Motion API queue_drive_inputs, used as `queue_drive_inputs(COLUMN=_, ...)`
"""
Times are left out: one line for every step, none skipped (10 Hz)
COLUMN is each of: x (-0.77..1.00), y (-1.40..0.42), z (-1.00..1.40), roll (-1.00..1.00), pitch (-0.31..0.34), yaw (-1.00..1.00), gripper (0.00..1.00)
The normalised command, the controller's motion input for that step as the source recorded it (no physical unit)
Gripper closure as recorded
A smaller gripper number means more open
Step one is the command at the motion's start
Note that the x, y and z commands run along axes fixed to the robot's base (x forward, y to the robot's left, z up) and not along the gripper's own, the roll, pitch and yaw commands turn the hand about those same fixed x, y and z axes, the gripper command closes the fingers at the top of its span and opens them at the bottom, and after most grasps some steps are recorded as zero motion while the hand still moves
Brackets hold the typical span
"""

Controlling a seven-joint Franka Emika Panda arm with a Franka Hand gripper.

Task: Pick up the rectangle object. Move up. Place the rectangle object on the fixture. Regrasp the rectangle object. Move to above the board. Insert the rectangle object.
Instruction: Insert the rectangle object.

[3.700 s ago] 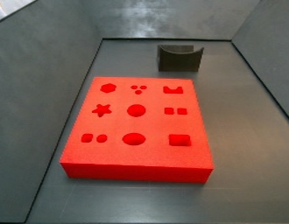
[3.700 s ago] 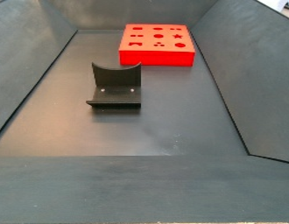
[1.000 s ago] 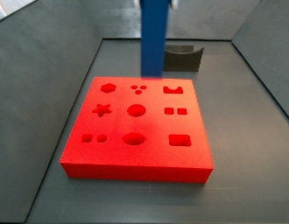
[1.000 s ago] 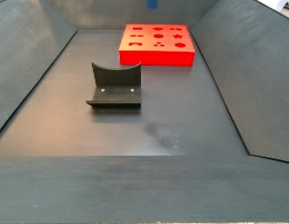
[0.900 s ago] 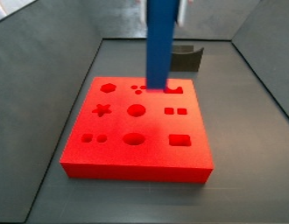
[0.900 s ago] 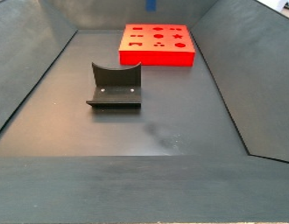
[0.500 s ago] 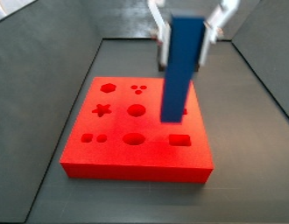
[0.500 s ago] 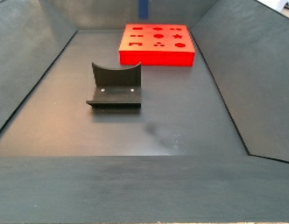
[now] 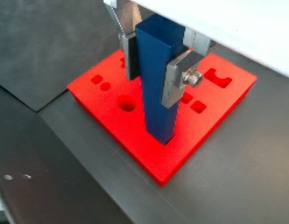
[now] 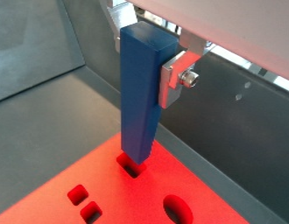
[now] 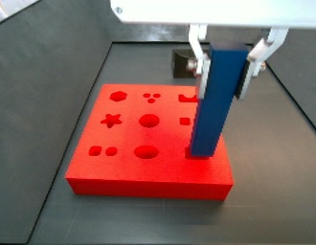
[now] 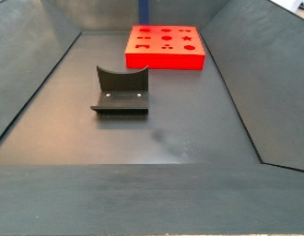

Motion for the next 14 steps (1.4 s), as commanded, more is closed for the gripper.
queue_drive_inputs(x=-0.04, y=0.00, z=0.00, roll=0.00, pitch=-0.056, yaw=0.04, gripper=1.00)
queue_drive_inputs(x=-0.13, y=0.00, z=0.15, roll=0.00, pitch=-0.104, yaw=0.00, gripper=1.00)
queue_drive_inputs(x=-0.14, y=0.00, z=0.30, roll=0.06, pitch=-0.101, yaw=0.00, gripper=1.00)
queue_drive_inputs(x=-0.10, y=0.00, z=0.16, roll=0.06, pitch=-0.090, yaw=0.00, gripper=1.00)
queue_drive_inputs(x=-0.06, y=0.00, z=0.00, roll=0.03, pitch=-0.100, yaw=0.00, gripper=1.00)
queue_drive_inputs(x=-0.10, y=0.00, z=-0.01, roll=0.04, pitch=-0.139, yaw=0.00, gripper=1.00)
queue_drive_inputs(x=-0.17, y=-0.06, z=-0.16, roll=0.06, pitch=-0.210, yaw=0.00, gripper=1.00)
queue_drive_inputs(x=-0.05, y=-0.04, z=-0.15, roll=0.06, pitch=-0.204, yaw=0.00, gripper=1.00)
queue_drive_inputs(x=0.00, y=0.00, z=-0.09, roll=0.01, pitch=-0.130, yaw=0.00, gripper=1.00)
queue_drive_inputs(x=-0.01, y=0.07, z=-0.15, roll=0.01, pitch=-0.091, yaw=0.00, gripper=1.00)
queue_drive_inputs(x=-0.09, y=0.09, z=-0.09, roll=0.00, pitch=-0.077, yaw=0.00, gripper=1.00)
queue_drive_inputs(x=-0.11, y=0.13, z=-0.03, roll=0.00, pitch=-0.073, yaw=0.00, gripper=1.00)
queue_drive_inputs(x=-0.05, y=0.09, z=-0.03, roll=0.00, pitch=-0.069, yaw=0.00, gripper=1.00)
queue_drive_inputs(x=0.00, y=0.06, z=0.00, roll=0.00, pitch=-0.053, yaw=0.00, gripper=1.00)
